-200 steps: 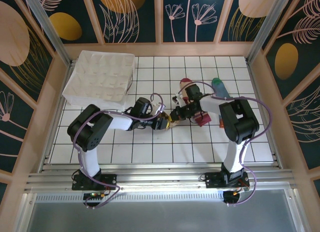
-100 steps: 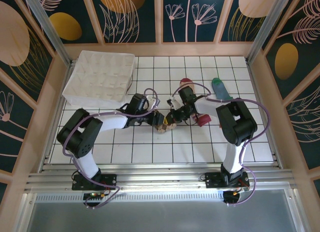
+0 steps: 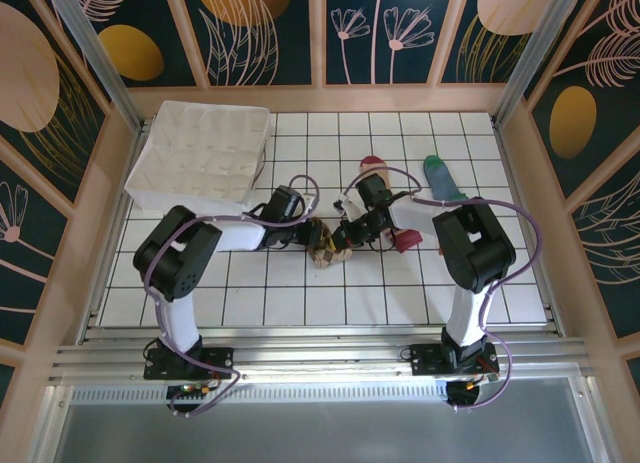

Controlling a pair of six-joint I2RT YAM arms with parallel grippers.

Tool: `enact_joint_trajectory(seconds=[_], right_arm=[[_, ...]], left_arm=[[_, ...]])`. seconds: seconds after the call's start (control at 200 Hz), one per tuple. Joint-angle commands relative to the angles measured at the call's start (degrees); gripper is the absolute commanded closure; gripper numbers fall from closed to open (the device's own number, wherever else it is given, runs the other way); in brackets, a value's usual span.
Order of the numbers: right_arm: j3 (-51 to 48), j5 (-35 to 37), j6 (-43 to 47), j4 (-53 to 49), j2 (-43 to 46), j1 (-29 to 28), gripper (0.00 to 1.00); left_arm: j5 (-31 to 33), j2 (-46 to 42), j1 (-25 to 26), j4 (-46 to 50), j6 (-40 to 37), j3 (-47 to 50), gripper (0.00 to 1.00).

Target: Roll the socks

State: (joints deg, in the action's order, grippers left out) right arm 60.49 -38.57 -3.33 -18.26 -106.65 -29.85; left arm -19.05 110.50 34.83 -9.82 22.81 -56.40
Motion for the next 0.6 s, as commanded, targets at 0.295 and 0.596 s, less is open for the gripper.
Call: enact_joint_trajectory(seconds=[0.295, 0.596], right_arm=[[7.9, 4.6, -1.0, -18.8, -8.1, 0.6, 1.0], [12.1, 7.0, -2.2, -22.1, -11.9, 3.0, 1.0]], left_arm=[[0.3, 6.3, -0.5, 3.9, -12.9, -11.6, 0.71], [1.9, -8.5, -0.5, 2.1, -26.2, -4.4, 0.57]])
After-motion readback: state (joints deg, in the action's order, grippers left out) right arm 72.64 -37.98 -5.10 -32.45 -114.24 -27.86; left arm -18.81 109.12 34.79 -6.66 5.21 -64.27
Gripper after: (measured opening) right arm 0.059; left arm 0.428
